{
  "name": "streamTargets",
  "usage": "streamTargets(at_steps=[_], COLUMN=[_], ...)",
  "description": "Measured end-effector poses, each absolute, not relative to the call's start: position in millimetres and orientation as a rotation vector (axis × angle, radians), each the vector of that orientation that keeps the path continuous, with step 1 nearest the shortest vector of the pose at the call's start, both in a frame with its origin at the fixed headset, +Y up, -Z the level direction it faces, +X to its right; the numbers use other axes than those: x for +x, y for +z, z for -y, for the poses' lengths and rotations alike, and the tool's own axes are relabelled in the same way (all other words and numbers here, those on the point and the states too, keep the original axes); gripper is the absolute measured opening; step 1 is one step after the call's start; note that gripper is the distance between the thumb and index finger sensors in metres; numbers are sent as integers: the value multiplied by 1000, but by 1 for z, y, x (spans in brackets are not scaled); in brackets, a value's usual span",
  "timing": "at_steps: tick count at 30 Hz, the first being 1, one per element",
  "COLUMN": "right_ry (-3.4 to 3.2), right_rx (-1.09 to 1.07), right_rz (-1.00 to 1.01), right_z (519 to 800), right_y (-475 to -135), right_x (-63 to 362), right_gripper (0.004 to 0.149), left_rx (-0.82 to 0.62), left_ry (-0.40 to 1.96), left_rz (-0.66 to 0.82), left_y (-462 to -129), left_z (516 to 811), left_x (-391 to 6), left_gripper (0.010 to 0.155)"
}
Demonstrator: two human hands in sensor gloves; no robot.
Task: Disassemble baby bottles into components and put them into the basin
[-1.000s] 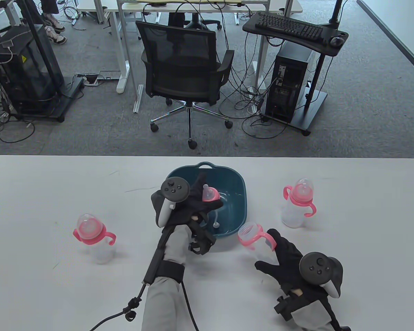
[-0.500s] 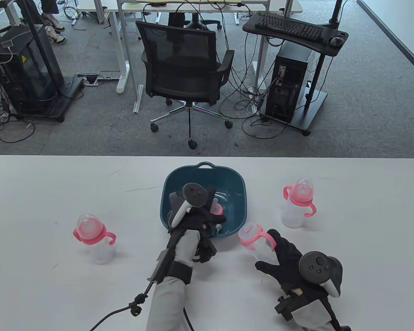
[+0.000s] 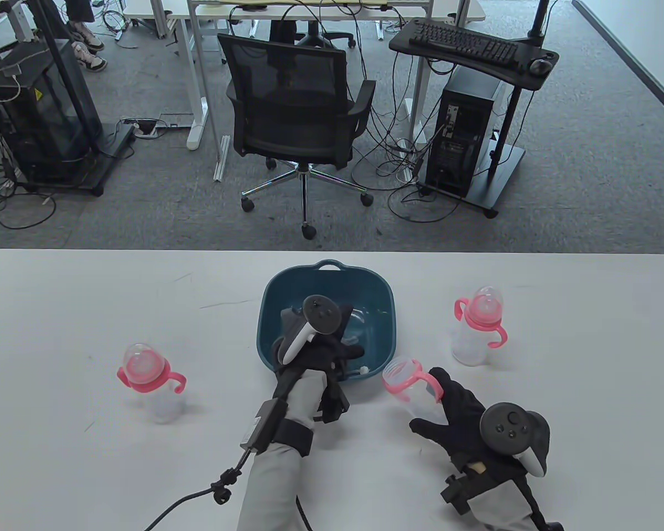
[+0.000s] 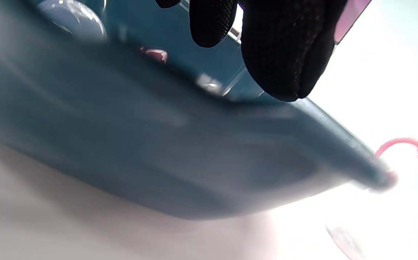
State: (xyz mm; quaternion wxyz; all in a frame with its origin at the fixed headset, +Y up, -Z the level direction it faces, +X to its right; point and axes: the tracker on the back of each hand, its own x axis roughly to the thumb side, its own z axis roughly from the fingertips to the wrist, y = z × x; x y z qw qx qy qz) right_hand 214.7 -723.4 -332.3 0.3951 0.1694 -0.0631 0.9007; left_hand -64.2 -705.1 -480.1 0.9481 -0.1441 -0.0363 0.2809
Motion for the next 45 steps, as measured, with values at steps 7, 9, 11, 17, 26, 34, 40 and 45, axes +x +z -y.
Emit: streamTargets(at_steps=[7, 9, 11, 17, 26, 34, 40, 45], right_ry=[2282, 2282, 2283, 2269, 2281, 2286, 2279, 2285], right_rx=[441, 440, 440, 456, 498, 526, 568, 600], right_rz=[158, 158, 158, 168, 157, 148, 128, 122], right_z=[724, 724, 724, 723, 724, 724, 723, 723], right_y=[-332, -332, -332, -332, -328, -326, -325, -323], right_x=[213, 213, 213, 212, 203, 198, 191, 185], right_gripper=[89, 89, 89, 89, 89, 89, 89, 89], left_rx=[-215, -189, -161, -71, -164, -250, -307, -334], left_ry=[660, 681, 708, 757, 834, 872, 952, 962], left_rz=[118, 144, 183, 284, 481, 515, 527, 529], left_y=[-464, -457, -447, -418, -370, -364, -369, -370], left_z=[673, 663, 652, 630, 633, 664, 678, 681], left_x=[-78, -81, -84, -89, -80, -67, -65, -68], left_gripper=[85, 85, 84, 82, 81, 90, 94, 94])
